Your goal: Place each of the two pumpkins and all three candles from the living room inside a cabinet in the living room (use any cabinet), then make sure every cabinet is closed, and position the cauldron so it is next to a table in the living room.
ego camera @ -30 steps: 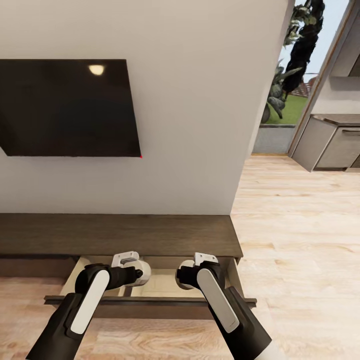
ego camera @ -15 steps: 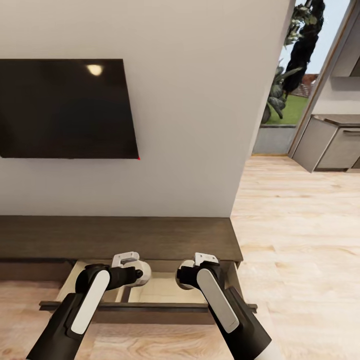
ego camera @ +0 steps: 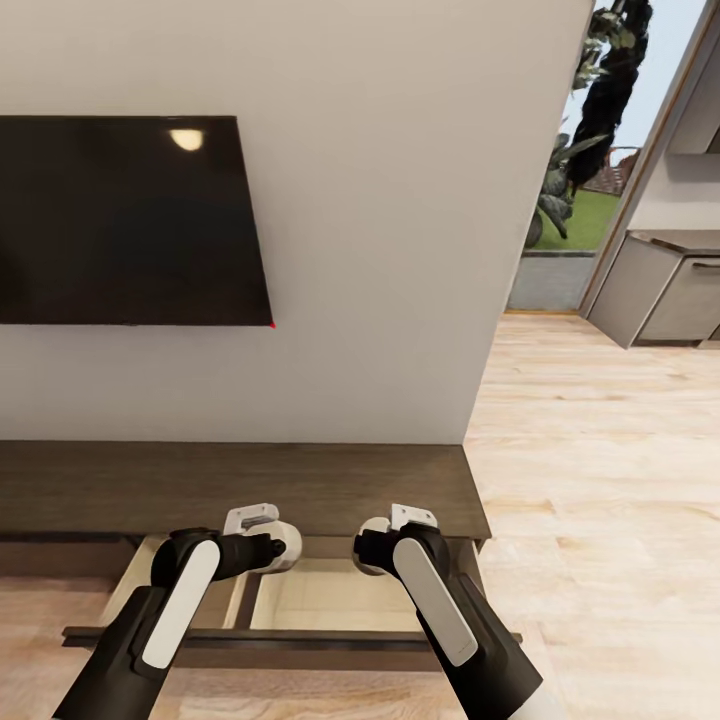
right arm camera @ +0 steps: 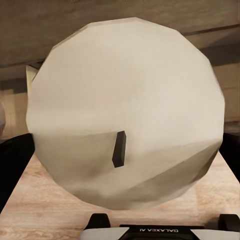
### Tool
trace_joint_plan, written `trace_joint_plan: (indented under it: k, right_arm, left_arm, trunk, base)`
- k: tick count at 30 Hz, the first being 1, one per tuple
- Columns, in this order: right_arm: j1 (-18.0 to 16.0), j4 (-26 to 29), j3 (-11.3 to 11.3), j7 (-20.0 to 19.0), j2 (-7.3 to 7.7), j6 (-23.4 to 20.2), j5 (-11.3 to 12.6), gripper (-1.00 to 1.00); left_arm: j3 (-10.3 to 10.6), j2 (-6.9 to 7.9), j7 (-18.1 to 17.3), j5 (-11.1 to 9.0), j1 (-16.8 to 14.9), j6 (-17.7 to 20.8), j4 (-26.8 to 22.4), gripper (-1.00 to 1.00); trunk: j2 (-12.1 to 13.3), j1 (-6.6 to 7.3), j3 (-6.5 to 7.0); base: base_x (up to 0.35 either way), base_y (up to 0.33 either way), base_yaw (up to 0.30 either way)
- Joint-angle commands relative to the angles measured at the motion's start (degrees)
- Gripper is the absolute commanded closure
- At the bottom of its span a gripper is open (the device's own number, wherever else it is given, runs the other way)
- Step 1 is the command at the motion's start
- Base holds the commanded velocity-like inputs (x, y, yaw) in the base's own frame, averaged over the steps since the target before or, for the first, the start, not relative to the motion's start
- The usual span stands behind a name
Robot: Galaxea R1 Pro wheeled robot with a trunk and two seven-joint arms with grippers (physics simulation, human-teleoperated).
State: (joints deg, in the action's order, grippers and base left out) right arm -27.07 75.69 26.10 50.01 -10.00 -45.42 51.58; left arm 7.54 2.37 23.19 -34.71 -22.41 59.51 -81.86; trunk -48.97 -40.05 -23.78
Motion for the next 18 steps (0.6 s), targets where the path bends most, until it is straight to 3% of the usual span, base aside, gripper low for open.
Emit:
trace_joint_plan:
  k: [1,10,18]
  right_arm:
    - [0.0,0.0,0.0,0.0,0.0,0.0,0.0,1.0]
    - [0.0,-0.1,-0.1,0.0,0.0,0.2,0.1,1.0]
    - [0.0,-0.5,0.0,0.0,0.0,0.2,0.0,1.0]
  left_arm:
    - [0.1,0.0,0.0,0.0,0.0,0.0,0.0,1.0]
    - [0.5,-0.25,0.3,0.0,0.0,-0.1,0.0,1.0]
    - [0.5,-0.49,0.6,0.1,0.0,-0.2,0.1,1.0]
  trunk:
    - [0.0,0.0,0.0]
    - [0.0,0.0,0.0]
    - [-3.2,-1.76,-1.44]
  base:
    - [0.008,0.0,0.0]
    - [0.013,-0.015,0.0]
    - [0.0,0.0,0.0]
